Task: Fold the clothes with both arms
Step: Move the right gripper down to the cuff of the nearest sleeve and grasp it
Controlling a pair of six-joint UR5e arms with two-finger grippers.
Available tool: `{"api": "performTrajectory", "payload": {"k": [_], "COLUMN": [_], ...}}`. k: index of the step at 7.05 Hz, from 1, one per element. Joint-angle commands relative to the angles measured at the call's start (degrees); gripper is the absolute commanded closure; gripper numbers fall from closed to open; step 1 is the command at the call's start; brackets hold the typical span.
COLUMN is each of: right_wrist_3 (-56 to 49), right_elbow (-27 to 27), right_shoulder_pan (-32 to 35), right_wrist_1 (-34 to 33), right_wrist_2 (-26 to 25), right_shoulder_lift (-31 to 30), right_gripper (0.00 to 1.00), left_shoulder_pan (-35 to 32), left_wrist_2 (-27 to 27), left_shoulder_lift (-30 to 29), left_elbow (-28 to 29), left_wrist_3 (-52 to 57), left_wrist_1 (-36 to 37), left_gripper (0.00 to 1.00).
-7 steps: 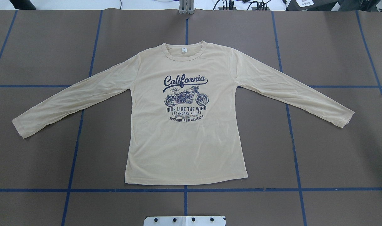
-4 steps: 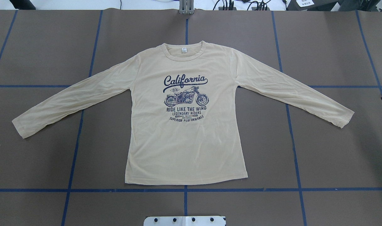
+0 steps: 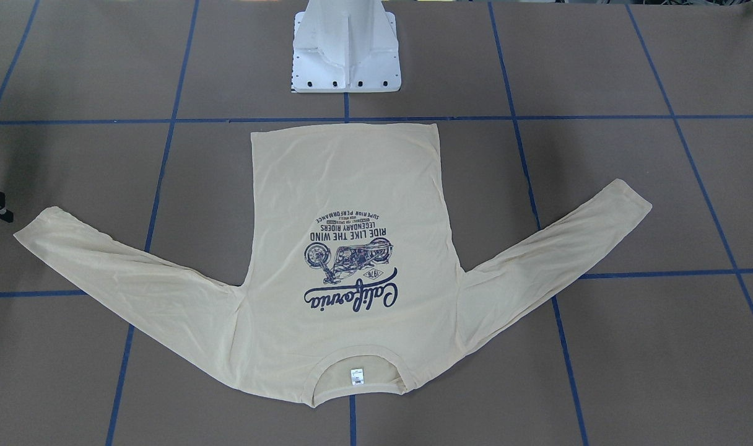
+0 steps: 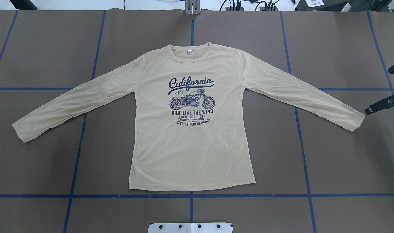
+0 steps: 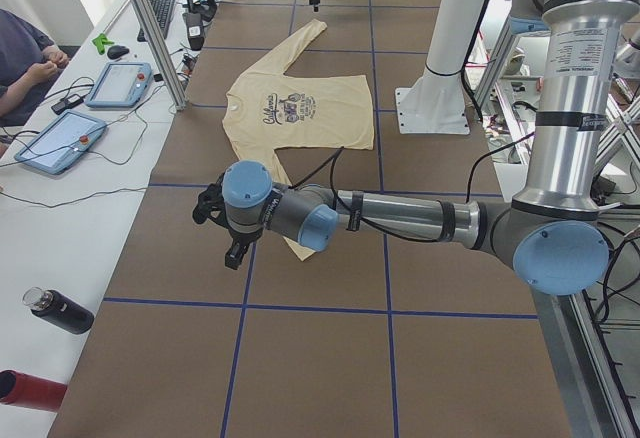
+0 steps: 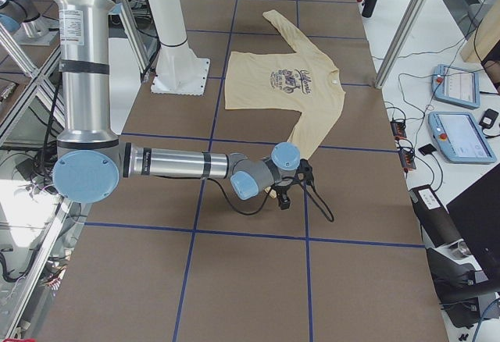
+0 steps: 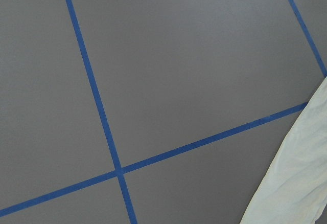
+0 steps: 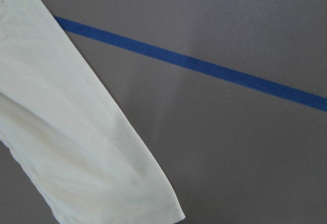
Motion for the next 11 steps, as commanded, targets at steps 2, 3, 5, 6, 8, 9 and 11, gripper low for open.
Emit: {"api": "performTrajectory", "payload": {"k": [2, 3, 5, 6, 8, 9, 11], "right_wrist_3": [0.91, 0.91, 0.91, 0.91, 0.91, 0.91, 0.91], "right_elbow": [-3.28, -3.46, -3.46, -3.46, -3.46, -3.38, -3.11], "right_shoulder_pan": [-2.4, -2.92, -4.41, -4.42, -4.42, -4.34, -4.33], "right_wrist_1": [0.37, 0.28, 0.27, 0.27, 0.19, 0.19, 0.19], "right_wrist_2": [-0.44, -0.53, -0.44, -0.36, -0.36, -0.27, -0.18], "right_shoulder_lift": [2.62, 2.8, 2.72, 2.54, 2.1, 1.84, 1.75], "right_gripper": [0.01, 0.02, 0.14, 0.15, 0.27, 0.32, 0.53], "left_shoulder_pan": [0.09, 0.01, 0.01, 0.09, 0.01, 0.01, 0.01], "left_wrist_2": [0.04, 0.04, 0.04, 0.04, -0.05, -0.05, -0.05], "left_shoulder_lift": [0.11, 0.11, 0.03, 0.03, 0.03, 0.03, 0.03], "left_elbow": [0.3, 0.3, 0.48, 0.65, 1.0, 1.09, 1.36], "left_wrist_3": [-0.31, -0.31, -0.31, -0.4, -0.4, -0.4, -0.4], "left_wrist_1": [-1.2, -1.2, -1.2, -1.28, -1.28, -1.28, -1.28], "left_gripper": [0.0, 0.0, 0.0, 0.0, 0.0, 0.0, 0.0]}}
